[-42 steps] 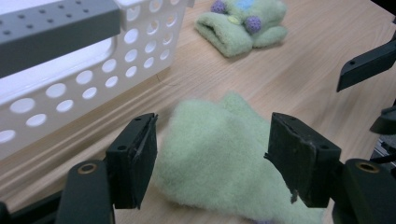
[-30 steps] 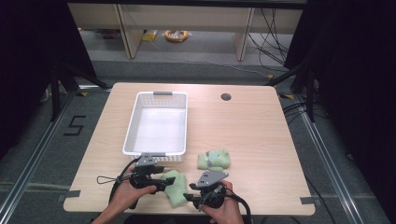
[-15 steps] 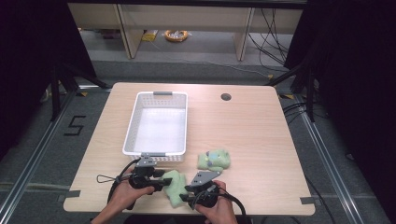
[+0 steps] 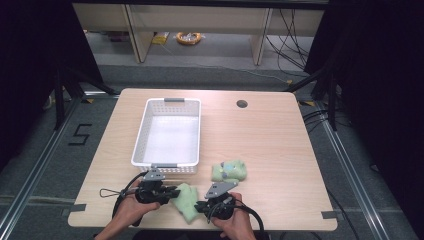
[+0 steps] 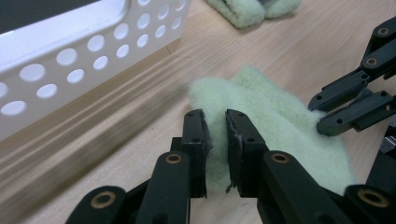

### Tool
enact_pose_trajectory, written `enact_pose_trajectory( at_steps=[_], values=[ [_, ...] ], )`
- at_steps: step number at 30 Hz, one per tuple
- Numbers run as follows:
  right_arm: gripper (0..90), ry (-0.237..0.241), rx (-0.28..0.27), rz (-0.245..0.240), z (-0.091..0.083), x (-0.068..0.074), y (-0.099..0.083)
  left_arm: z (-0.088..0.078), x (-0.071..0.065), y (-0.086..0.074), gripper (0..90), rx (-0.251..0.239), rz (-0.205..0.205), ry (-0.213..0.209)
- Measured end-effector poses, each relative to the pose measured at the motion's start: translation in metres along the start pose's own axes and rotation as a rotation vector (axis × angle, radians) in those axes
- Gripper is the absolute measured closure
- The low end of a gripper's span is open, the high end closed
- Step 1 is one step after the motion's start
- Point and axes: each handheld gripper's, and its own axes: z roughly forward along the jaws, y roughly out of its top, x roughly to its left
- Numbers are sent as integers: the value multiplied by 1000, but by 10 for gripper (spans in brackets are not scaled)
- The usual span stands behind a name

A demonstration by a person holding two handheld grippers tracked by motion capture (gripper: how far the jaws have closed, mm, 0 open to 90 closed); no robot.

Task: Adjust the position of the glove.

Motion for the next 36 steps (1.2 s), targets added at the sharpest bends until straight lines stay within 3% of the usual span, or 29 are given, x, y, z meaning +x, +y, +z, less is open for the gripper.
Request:
enact_pose_trajectory(
  at_steps=[1,2,5,8,12,17,20,27,36],
  values=[
    [834,1,-5,-17,-1,-1,1,-1,-1,0,785,-4,7,5],
    [836,7,-4,-5,-4,-1,1,-3,-2,0,787,-9,7,1],
    [838,16,-7,-27,-15,-5,5,-7,-5,0,789,-33,2,-33],
    [838,10,4,-70,-25,-10,9,-8,-11,0,789,-69,-27,-55],
    [838,13,26,-67,-37,-20,7,1,-18,-3,788,-69,-68,-89],
    [838,19,46,-70,-52,-30,1,9,-31,1,787,-82,-62,-111],
    [837,21,46,-89,-60,-36,-2,13,-37,1,787,-105,-79,-110],
    [834,36,92,-141,-68,-48,-9,26,-48,2,784,-95,-92,-120],
    [832,-11,95,-106,-75,-59,-13,39,-60,4,781,-105,-107,-114]
  ],
)
